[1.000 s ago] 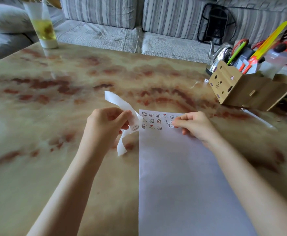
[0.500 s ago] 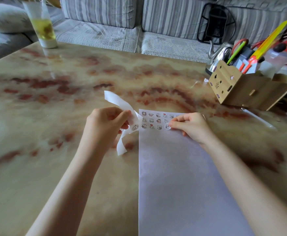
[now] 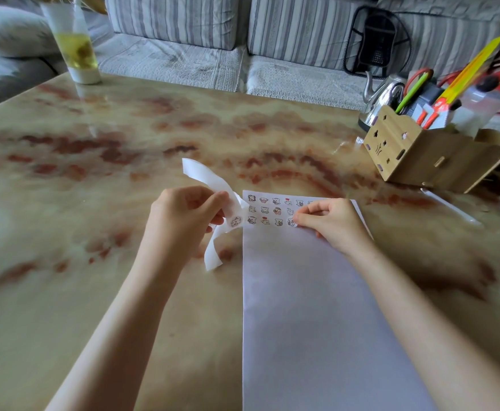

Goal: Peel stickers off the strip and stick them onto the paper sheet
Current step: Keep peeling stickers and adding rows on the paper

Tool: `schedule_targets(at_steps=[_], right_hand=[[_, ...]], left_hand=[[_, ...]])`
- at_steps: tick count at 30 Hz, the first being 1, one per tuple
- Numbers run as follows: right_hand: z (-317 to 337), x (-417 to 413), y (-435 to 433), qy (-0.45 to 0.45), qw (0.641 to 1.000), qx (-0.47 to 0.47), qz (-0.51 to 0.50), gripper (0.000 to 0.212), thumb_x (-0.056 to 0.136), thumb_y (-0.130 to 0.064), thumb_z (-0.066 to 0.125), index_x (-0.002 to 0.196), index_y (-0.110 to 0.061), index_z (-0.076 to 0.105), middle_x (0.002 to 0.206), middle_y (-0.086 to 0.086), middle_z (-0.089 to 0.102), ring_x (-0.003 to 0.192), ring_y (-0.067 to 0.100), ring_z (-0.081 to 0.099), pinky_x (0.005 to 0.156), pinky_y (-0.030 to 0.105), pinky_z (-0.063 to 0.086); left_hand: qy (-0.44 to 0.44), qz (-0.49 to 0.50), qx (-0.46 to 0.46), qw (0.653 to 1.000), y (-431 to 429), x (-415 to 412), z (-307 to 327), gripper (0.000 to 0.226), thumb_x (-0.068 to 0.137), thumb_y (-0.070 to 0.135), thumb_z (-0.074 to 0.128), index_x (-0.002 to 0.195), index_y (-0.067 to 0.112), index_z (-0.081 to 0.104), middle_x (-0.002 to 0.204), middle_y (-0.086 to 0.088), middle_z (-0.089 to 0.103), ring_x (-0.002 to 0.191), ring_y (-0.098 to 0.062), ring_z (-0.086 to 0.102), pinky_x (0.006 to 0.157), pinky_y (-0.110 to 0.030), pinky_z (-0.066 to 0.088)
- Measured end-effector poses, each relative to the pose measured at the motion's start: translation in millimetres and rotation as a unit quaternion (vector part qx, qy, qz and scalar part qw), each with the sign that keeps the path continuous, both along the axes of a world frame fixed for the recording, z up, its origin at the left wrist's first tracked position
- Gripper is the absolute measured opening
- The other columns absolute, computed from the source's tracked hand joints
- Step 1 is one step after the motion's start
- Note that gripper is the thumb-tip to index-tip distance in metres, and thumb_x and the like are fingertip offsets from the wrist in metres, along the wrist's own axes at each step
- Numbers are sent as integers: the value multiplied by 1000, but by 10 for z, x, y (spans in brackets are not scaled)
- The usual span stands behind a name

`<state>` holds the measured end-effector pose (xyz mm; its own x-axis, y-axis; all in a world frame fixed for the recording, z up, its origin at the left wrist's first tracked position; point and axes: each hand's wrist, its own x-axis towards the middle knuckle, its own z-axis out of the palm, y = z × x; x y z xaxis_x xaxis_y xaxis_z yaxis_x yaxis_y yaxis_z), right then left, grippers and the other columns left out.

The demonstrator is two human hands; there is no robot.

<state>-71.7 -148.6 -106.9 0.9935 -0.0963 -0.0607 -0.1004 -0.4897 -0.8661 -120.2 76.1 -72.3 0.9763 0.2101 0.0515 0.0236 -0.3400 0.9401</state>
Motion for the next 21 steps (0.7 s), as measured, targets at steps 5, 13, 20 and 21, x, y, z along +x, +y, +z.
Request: schedule_targets(at_steps=[5, 13, 20, 21], right_hand=[[-68, 25, 0, -8, 1000, -11, -14, 6, 74, -16, 74, 68, -15, 71, 76, 2, 74, 69, 13, 58, 67, 31, 41], [-146, 75, 10, -21, 998, -53, -29, 6, 69, -25, 75, 67, -20, 70, 73, -3, 72, 78, 21, 67, 78, 41, 53], [-179, 62, -18, -42, 997, -61, -13, 9, 72, -25, 77, 71, -22, 68, 65, -10, 62, 62, 8, 54, 71, 34, 46], [-173, 64, -27, -44, 997, -60, -9, 11, 73, -25, 77, 74, -22, 66, 63, -11, 59, 60, 6, 51, 69, 32, 44]], left_hand=[[0, 1, -1, 1000, 1, -13, 3, 21, 86, 26, 61, 72, 16, 75, 71, 0, 73, 72, -17, 70, 79, -37, 57], [0, 2, -1, 1000, -4, -22, 18, 22, 85, 26, 61, 71, 17, 74, 69, 0, 73, 72, -19, 69, 79, -40, 57], [1, 5, -4, 1000, -6, -19, 24, 22, 85, 25, 61, 71, 17, 74, 69, 1, 73, 72, -19, 69, 79, -39, 57], [2, 5, -4, 1000, -7, -18, 25, 21, 85, 25, 61, 71, 17, 74, 69, 1, 73, 73, -19, 69, 79, -38, 57]])
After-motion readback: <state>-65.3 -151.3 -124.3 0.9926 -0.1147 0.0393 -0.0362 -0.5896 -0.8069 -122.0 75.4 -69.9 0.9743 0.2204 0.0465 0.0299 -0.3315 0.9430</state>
